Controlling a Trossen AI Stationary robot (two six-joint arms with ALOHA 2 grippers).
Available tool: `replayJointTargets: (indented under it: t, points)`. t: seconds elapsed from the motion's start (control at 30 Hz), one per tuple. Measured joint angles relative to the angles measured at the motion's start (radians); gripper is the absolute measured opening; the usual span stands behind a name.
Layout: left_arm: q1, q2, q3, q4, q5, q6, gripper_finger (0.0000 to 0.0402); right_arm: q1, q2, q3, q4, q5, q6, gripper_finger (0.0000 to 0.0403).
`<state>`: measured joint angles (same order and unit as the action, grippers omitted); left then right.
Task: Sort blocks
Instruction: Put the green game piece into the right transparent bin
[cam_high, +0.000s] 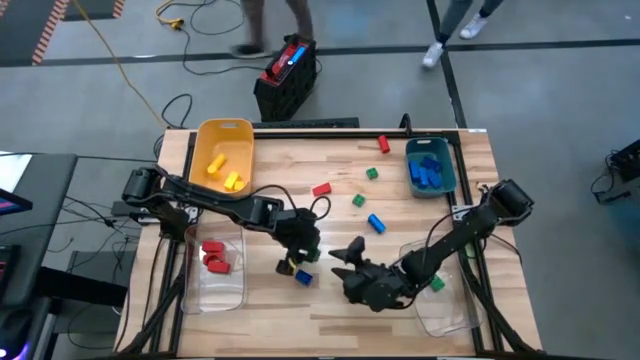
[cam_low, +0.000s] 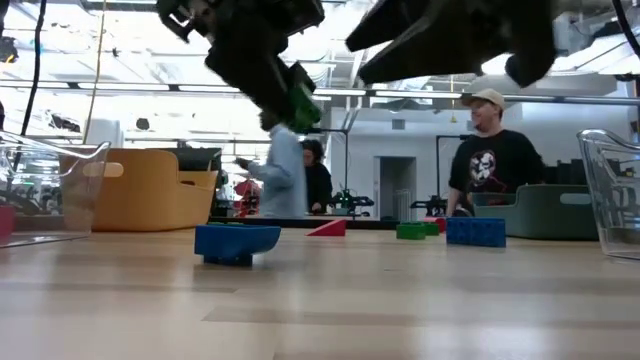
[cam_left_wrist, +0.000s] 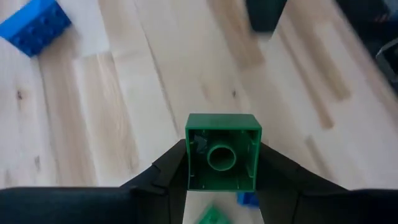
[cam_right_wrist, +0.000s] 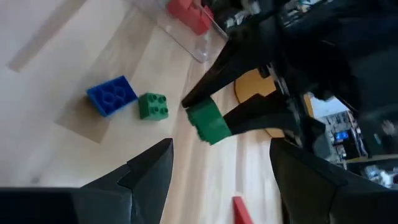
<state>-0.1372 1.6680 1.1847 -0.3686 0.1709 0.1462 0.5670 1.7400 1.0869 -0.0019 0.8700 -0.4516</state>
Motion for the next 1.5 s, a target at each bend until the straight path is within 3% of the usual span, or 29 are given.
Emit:
replayJointTargets:
  t: [0.27,0.4,0.6,0.97,1.1,1.2,1.37,1.5]
  points:
    - [0.001,0.000,0.000,0.113,0.045,-0.090,0.0139,-0.048,0.000,0.045,-0.047,-0.077,-0.125,0.0280]
    - [0.001,0.000,0.000,0.161,0.063,-0.103,0.0140,-0.059,0.001,0.051,-0.051,-0.134,-0.133,0.0280]
    - [0.001,0.000,0.000,0.218,0.095,-0.100,0.0141,-0.062,0.000,0.052,-0.050,-0.139,-0.134,0.0267]
    - [0.000,0.001,-0.001,0.244,0.113,-0.106,0.0146,-0.077,0.000,0.052,-0.048,-0.147,-0.151,0.0142]
    - [0.000,0.001,-0.002,0.243,0.109,-0.119,0.0165,-0.080,0.000,0.052,-0.056,-0.147,-0.136,0.0098]
    - [0.000,0.001,0.000,0.232,0.087,-0.129,0.0189,-0.076,-0.002,0.052,-0.057,-0.128,-0.102,0.0089]
    - [-0.001,0.001,0.000,0.143,0.033,-0.069,0.0228,-0.046,-0.053,0.135,-0.426,-0.116,0.161,0.0091]
    - [-0.001,0.000,0.000,0.142,-0.019,-0.023,0.0238,-0.037,-0.108,0.270,-0.802,-0.273,0.485,0.0092]
